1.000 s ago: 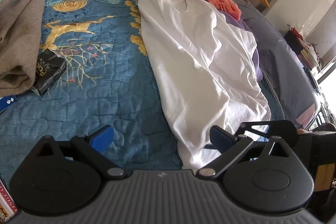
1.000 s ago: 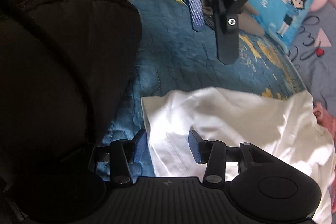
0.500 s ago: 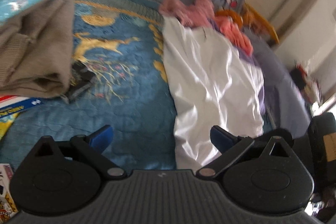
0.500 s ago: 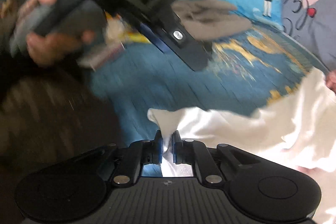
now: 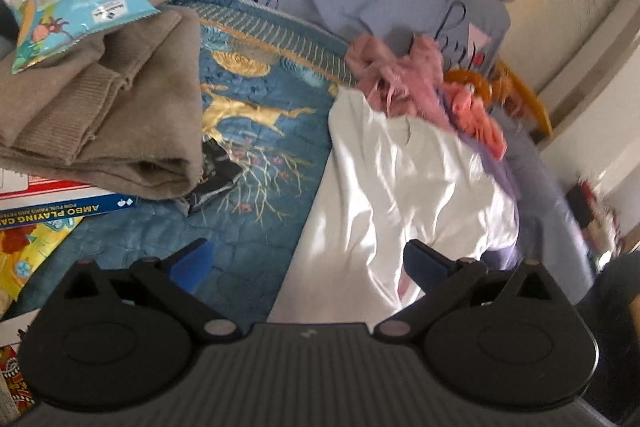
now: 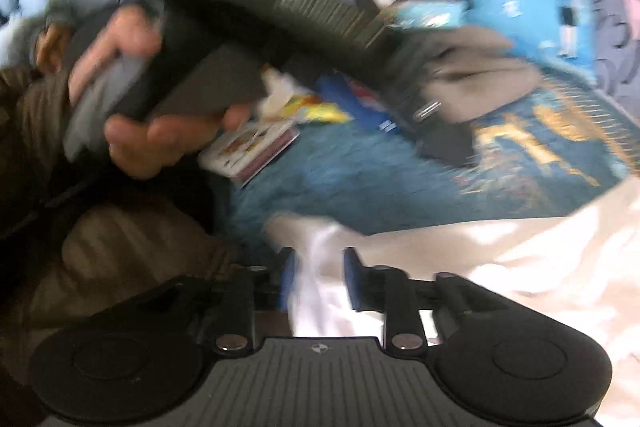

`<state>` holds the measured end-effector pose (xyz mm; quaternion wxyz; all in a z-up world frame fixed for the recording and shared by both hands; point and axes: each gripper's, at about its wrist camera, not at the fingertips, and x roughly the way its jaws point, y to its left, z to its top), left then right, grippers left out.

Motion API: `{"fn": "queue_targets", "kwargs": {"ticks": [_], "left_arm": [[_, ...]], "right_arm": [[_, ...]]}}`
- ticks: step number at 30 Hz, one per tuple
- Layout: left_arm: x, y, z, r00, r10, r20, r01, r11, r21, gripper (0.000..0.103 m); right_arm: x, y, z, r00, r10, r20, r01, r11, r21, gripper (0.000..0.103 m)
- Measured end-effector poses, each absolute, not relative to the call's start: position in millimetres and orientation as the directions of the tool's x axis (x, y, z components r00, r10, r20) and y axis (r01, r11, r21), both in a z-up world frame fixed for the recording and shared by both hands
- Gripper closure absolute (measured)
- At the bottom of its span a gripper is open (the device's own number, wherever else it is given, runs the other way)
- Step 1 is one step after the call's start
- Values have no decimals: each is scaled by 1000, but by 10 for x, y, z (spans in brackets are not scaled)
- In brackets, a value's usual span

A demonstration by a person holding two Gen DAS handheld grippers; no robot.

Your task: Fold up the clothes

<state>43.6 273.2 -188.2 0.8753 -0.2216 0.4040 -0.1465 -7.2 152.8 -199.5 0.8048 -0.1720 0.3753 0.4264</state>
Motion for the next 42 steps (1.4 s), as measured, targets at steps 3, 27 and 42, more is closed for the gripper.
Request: {"fn": "queue_targets", "kwargs": {"ticks": [3,27,42], "left_arm": [[439,2672,-1907,615,-435,-658,86,866,-492,1],[767,2195,-2230,447,-382,-809,145,923,-356,1],[830,2129,-2303,413,-316,-854,134,949,-286,1]], "right_arm": [[6,1162,-1770,429,538,-726,-766,643,24,60],[3160,845,-2201,426,134,-895,-691,686,-227,49],[2926,822,-1573,555,382,-739,-672,730,-128,96]]}}
